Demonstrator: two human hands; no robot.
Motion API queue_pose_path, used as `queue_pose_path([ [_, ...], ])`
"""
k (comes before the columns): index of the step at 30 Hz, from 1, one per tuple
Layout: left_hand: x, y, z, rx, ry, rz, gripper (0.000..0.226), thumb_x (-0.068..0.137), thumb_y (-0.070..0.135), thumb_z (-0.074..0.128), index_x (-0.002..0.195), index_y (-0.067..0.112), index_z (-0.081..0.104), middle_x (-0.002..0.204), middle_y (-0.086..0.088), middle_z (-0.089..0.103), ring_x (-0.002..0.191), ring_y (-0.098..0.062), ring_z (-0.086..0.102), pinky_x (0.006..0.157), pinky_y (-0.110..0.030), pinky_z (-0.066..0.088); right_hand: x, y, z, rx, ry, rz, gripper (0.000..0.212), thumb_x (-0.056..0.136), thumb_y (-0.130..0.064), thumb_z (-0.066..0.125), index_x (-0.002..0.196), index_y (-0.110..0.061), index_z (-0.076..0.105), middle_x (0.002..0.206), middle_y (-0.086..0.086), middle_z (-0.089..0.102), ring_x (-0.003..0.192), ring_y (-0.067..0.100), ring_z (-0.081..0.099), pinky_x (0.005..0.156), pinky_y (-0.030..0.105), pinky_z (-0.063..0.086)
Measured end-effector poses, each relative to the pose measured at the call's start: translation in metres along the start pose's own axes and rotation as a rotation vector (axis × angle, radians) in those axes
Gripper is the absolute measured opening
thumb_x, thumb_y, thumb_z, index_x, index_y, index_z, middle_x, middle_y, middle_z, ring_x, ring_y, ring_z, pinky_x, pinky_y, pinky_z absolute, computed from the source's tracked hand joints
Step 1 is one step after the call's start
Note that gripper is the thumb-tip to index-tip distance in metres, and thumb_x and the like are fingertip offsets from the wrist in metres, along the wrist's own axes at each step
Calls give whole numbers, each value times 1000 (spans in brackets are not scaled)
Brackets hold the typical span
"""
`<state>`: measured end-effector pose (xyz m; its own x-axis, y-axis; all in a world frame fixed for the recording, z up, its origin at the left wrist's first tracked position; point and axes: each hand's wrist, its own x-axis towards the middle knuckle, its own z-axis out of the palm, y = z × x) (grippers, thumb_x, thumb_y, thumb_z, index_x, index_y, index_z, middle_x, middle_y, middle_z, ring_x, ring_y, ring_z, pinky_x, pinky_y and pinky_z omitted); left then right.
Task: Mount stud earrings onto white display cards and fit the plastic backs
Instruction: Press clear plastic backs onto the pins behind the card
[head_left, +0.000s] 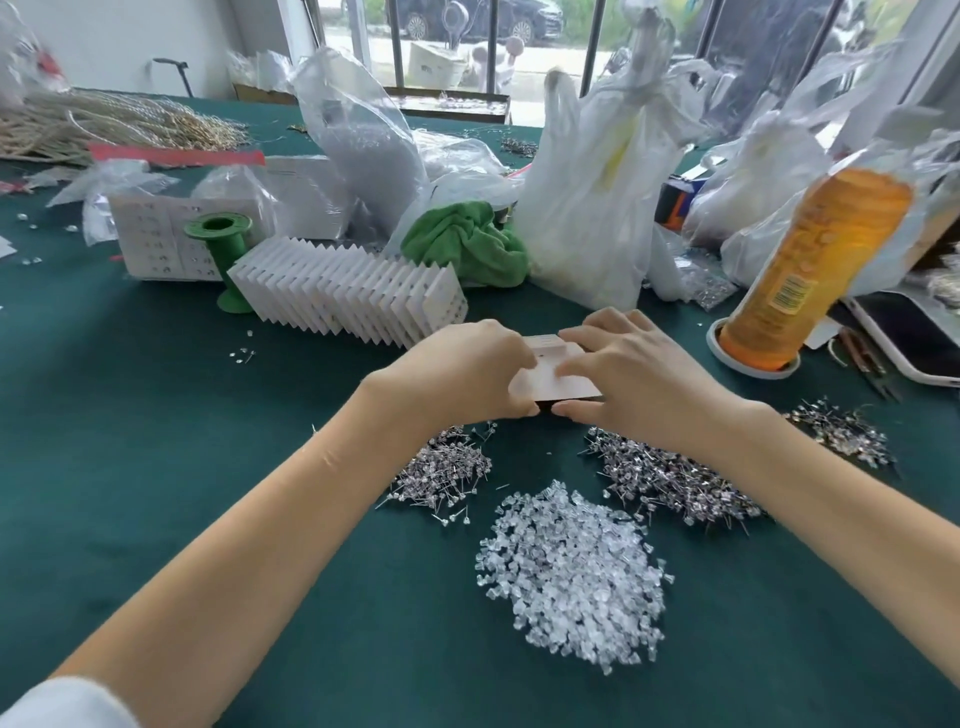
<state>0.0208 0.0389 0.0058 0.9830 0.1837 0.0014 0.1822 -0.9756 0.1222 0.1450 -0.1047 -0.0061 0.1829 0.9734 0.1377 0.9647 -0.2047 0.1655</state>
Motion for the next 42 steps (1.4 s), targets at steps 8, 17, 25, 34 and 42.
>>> queue_pose_path([
  [8,-6,11,-3,111,22,35,20,92,23,51,101,18,69,113,-2,53,86,-20,55,80,-37,48,-6,-10,9,-208,62,-119,24,98,-18,43,104,-14,65,117,1,59,117,25,46,98,36,35],
  [17,-3,26,-5,392,41,34,17,88,7,49,76,17,55,77,-1,54,68,-23,53,59,-29,34,-6,-16,6,-176,176,-94,12,88,-16,59,83,-10,69,95,4,65,96,28,56,82,39,45],
  [25,-19,19,-13,181,260,87,21,96,14,52,112,22,63,108,0,65,96,-20,64,83,-34,51,-23,-20,-9,-141,361,-11,6,84,-11,73,79,-8,72,77,7,64,78,29,59,70,38,50],
  [34,-54,5,0,-582,367,-33,100,66,53,74,148,28,23,139,10,44,121,1,41,103,-15,31,-21,-50,-32,1211,457,569,12,81,-12,72,83,-14,60,58,-4,69,45,3,55,48,14,41],
  [42,-69,-16,15,-484,463,-48,83,74,45,72,143,16,37,136,4,50,121,-4,44,95,-7,29,-8,-82,-24,1486,260,534,6,83,-23,74,82,-20,69,78,5,69,56,5,55,47,16,36],
])
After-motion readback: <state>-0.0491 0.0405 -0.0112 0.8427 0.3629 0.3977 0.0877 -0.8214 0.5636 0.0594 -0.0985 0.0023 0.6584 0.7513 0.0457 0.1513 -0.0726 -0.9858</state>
